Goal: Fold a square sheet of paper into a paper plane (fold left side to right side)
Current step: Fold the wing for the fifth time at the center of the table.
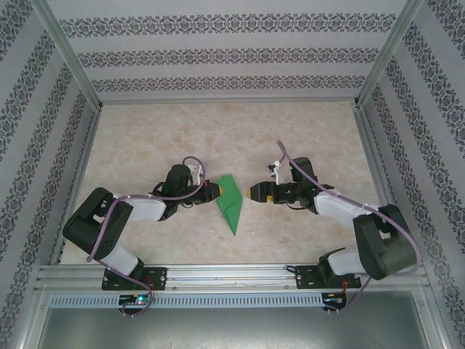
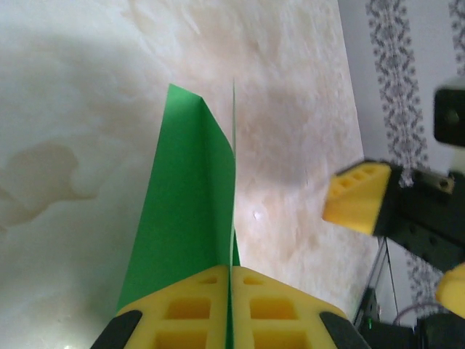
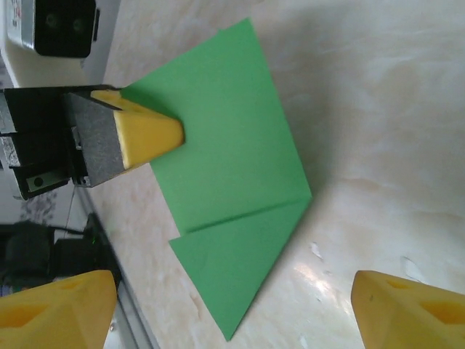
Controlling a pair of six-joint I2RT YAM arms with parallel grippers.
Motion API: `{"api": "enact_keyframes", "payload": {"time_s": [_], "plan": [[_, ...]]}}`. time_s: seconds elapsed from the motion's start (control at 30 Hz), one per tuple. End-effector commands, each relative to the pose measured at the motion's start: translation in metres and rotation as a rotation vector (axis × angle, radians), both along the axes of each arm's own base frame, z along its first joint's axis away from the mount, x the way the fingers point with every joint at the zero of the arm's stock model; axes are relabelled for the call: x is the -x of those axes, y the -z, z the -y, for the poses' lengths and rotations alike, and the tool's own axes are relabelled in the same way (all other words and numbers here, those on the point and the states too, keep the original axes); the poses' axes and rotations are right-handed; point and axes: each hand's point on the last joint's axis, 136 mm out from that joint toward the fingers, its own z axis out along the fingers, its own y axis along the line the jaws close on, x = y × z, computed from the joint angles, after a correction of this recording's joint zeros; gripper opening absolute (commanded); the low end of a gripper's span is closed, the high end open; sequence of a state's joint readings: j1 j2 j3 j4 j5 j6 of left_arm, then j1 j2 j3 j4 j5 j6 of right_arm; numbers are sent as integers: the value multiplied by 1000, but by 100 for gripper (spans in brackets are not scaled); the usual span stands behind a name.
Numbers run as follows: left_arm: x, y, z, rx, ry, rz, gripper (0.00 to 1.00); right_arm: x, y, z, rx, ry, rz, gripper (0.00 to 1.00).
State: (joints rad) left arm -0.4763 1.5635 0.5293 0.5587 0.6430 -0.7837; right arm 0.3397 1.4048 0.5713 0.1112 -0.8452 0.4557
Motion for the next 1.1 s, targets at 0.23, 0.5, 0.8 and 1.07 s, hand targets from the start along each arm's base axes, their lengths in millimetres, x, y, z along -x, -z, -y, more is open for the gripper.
{"api": "enact_keyframes", "payload": {"time_s": [0.23, 0.5, 0.8, 1.07], "plan": [[28, -11, 8, 25, 208, 95, 2, -5, 10, -41, -94, -227, 27, 82], [27, -2, 9, 22, 214, 74, 1, 4, 14, -60, -123, -295, -27, 64], [28, 11, 3, -37, 203, 48, 1, -7, 10, -53, -69, -257, -1, 50], [30, 10, 5, -26, 216, 55, 2, -15, 12, -54, -42, -246, 0, 33]]}}
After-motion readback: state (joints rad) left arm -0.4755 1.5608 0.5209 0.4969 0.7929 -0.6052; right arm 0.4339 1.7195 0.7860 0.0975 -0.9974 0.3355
